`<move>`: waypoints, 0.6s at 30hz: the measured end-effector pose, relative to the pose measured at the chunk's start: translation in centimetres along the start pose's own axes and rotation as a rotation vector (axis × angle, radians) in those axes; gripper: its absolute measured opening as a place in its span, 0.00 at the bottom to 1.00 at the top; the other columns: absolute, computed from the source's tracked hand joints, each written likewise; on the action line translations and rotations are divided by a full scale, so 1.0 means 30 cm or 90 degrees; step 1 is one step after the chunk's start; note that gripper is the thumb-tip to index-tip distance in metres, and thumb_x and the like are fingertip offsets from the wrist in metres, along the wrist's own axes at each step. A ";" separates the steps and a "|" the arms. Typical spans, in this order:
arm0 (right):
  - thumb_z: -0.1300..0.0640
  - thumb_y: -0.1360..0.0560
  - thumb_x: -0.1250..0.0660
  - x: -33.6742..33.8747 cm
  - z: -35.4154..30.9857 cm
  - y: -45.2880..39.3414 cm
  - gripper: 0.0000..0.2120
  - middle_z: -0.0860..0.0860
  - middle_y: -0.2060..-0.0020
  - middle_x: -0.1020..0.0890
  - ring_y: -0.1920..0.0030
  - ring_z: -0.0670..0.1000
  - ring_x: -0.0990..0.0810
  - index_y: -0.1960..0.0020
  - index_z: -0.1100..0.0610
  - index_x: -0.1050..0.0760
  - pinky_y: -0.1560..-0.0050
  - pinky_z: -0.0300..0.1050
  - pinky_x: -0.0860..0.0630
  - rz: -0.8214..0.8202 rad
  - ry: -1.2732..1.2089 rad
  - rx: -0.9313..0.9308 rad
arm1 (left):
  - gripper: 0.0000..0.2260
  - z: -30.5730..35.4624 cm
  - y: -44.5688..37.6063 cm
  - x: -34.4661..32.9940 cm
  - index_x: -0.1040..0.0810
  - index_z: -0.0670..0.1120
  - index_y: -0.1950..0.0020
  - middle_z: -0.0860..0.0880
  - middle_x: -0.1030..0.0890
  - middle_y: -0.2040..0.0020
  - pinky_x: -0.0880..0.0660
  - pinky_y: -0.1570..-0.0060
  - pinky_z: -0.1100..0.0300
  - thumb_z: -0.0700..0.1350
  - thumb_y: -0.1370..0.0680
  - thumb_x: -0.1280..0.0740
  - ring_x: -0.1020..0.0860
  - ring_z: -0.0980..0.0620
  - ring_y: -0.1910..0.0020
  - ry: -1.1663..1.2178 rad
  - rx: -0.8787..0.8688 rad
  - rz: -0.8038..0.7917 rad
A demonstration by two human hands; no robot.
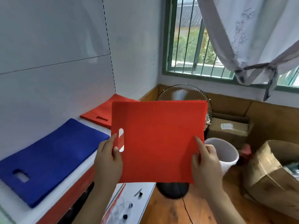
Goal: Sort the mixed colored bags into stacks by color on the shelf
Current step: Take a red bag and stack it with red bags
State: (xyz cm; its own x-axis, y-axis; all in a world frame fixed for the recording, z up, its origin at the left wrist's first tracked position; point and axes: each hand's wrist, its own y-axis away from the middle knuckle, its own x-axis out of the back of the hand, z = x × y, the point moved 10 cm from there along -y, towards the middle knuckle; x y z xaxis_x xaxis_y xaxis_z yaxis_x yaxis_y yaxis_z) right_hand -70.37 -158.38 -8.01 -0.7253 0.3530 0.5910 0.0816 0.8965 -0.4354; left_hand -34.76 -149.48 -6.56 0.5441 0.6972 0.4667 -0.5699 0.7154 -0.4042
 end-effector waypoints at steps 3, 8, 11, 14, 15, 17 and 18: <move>0.65 0.22 0.35 -0.118 -0.019 -0.134 0.30 0.51 0.46 0.26 0.51 0.58 0.22 0.22 0.48 0.29 0.52 0.56 0.22 -0.015 -0.022 0.039 | 0.21 -0.043 -0.093 -0.048 0.27 0.53 0.23 0.55 0.25 0.42 0.32 0.57 0.70 0.38 0.15 0.39 0.24 0.63 0.50 -0.029 0.026 0.030; 0.65 0.22 0.33 -0.350 -0.043 -0.397 0.29 0.50 0.46 0.25 0.53 0.58 0.21 0.23 0.50 0.27 0.54 0.48 0.27 -0.028 -0.014 0.098 | 0.20 -0.128 -0.287 -0.114 0.26 0.50 0.24 0.54 0.23 0.37 0.32 0.55 0.76 0.38 0.15 0.38 0.27 0.66 0.49 -0.053 0.044 0.097; 0.65 0.21 0.33 -0.485 -0.093 -0.543 0.26 0.49 0.45 0.25 0.52 0.57 0.21 0.24 0.53 0.26 0.53 0.47 0.28 -0.053 -0.021 0.131 | 0.20 -0.180 -0.405 -0.141 0.26 0.49 0.24 0.52 0.23 0.33 0.33 0.53 0.76 0.39 0.15 0.37 0.29 0.66 0.45 -0.064 0.068 0.130; 0.63 0.19 0.35 -0.608 -0.161 -0.670 0.22 0.49 0.43 0.23 0.50 0.54 0.20 0.26 0.53 0.25 0.52 0.48 0.25 -0.077 -0.035 0.177 | 0.18 -0.233 -0.501 -0.146 0.25 0.49 0.25 0.51 0.22 0.33 0.34 0.53 0.77 0.39 0.15 0.37 0.30 0.65 0.42 -0.095 0.087 0.157; 0.62 0.18 0.35 -0.650 -0.182 -0.710 0.21 0.49 0.43 0.22 0.49 0.54 0.20 0.26 0.53 0.25 0.50 0.49 0.23 -0.086 -0.040 0.189 | 0.18 -0.250 -0.528 -0.146 0.25 0.48 0.25 0.51 0.22 0.33 0.34 0.53 0.77 0.40 0.15 0.37 0.29 0.64 0.42 -0.106 0.093 0.161; 0.61 0.17 0.36 -0.739 -0.209 -0.783 0.19 0.49 0.42 0.21 0.49 0.51 0.21 0.26 0.54 0.24 0.48 0.46 0.24 -0.107 -0.050 0.199 | 0.18 -0.284 -0.567 -0.142 0.25 0.47 0.25 0.50 0.22 0.33 0.35 0.50 0.77 0.39 0.15 0.37 0.29 0.62 0.41 -0.128 0.114 0.171; 0.60 0.16 0.36 -0.781 -0.221 -0.815 0.19 0.49 0.42 0.20 0.49 0.50 0.22 0.26 0.54 0.24 0.48 0.45 0.26 -0.119 -0.059 0.199 | 0.18 -0.298 -0.575 -0.136 0.25 0.46 0.25 0.50 0.22 0.33 0.35 0.48 0.76 0.39 0.15 0.37 0.29 0.62 0.40 -0.139 0.130 0.178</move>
State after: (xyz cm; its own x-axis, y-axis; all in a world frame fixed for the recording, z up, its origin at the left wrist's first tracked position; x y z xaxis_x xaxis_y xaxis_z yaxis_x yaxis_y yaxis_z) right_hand -50.83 -186.80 -6.72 -0.7678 0.1533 0.6221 -0.2602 0.8127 -0.5214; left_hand -21.64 -164.27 -8.52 0.2199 0.8217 0.5258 -0.7997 0.4605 -0.3852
